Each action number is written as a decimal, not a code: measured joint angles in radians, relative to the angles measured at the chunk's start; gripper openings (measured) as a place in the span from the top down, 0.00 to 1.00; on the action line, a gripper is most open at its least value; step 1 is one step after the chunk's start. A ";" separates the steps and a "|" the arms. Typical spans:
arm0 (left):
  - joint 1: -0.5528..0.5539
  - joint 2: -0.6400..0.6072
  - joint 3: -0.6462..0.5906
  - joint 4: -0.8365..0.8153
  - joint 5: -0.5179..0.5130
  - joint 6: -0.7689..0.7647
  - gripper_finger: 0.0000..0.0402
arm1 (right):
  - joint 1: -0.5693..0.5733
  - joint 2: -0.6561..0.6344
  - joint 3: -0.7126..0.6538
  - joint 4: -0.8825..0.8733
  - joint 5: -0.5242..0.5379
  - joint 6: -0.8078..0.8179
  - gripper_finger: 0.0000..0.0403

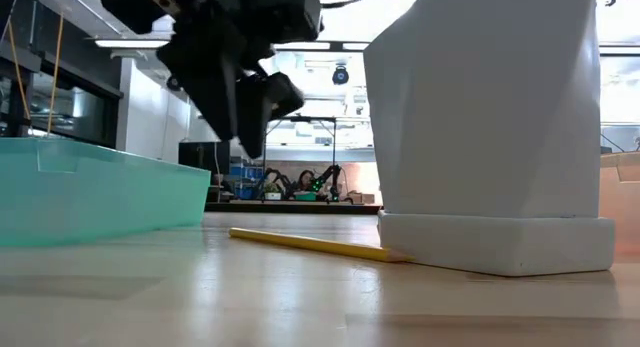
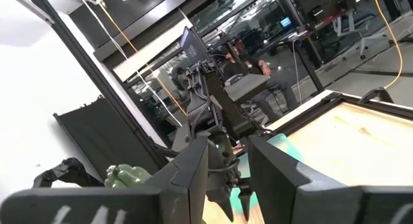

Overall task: Sort pens & pencils
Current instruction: Put the yellow pencil into the orange bin

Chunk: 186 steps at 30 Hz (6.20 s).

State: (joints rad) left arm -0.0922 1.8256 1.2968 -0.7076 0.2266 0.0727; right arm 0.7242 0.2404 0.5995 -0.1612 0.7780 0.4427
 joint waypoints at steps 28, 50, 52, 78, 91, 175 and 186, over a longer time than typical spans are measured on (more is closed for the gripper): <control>0.034 0.074 -0.001 0.040 -0.093 0.272 0.69 | 0.000 0.000 0.000 -0.014 0.036 0.028 0.75; 0.034 0.076 0.000 0.053 -0.126 0.458 0.75 | 0.000 0.000 0.000 -0.015 0.035 0.023 0.75; 0.034 0.077 -0.007 0.057 -0.122 0.458 0.75 | 0.000 0.000 0.000 -0.016 0.035 0.021 0.75; 0.033 0.139 -0.014 0.039 -0.120 0.444 0.75 | 0.000 0.000 0.000 -0.007 0.042 0.004 0.75; 0.033 0.139 -0.015 0.034 -0.134 0.447 0.75 | 0.000 0.000 0.000 -0.011 0.042 0.002 0.75; 0.033 0.150 -0.015 -0.024 -0.171 0.473 0.75 | 0.000 0.000 0.000 -0.015 0.042 -0.017 0.75; 0.033 0.160 -0.014 -0.021 -0.160 0.469 0.75 | 0.000 0.000 0.000 -0.014 0.042 -0.023 0.75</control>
State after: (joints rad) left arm -0.0589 1.9859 1.2832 -0.7289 0.0669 0.5416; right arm 0.7242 0.2409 0.5991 -0.1757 0.8204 0.4201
